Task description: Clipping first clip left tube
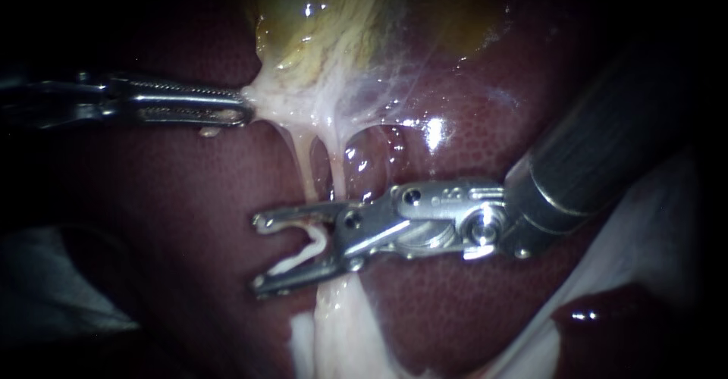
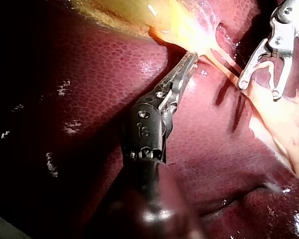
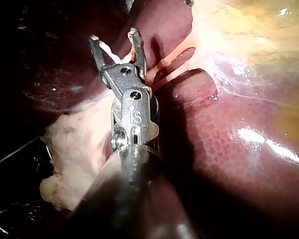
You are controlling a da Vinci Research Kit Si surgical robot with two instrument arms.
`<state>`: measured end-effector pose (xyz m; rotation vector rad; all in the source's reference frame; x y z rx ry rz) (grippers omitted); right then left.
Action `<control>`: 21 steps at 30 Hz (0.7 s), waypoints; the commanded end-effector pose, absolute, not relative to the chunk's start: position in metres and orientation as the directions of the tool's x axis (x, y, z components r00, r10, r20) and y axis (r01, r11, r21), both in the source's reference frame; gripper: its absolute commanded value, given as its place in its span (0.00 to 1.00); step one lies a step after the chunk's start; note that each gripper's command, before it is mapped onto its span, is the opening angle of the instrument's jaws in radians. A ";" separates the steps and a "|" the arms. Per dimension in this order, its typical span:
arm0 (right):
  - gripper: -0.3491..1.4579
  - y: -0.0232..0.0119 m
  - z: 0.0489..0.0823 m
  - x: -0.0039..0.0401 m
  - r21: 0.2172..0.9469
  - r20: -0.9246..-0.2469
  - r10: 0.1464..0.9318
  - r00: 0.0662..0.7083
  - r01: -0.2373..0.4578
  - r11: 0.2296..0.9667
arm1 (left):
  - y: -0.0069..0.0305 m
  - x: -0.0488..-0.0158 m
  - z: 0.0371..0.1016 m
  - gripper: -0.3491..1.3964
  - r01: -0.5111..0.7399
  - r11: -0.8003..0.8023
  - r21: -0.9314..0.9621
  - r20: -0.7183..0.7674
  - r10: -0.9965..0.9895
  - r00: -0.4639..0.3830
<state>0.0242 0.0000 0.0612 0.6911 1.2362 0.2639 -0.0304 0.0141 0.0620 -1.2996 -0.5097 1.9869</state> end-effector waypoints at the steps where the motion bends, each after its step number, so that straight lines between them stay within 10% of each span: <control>1: 0.46 0.0000 0.0612 0.0241 0.612 -0.774 0.540 0.330 0.177 0.771 | 0.0141 -0.0303 0.0620 0.00 -0.338 -0.679 -0.652 -0.632 0.733 -0.253; 21: 0.47 0.0002 0.0612 0.0199 0.632 -0.761 0.556 0.335 0.188 0.752 | 0.0143 -0.0298 0.0618 0.00 -0.335 -0.679 -0.654 -0.631 0.733 -0.254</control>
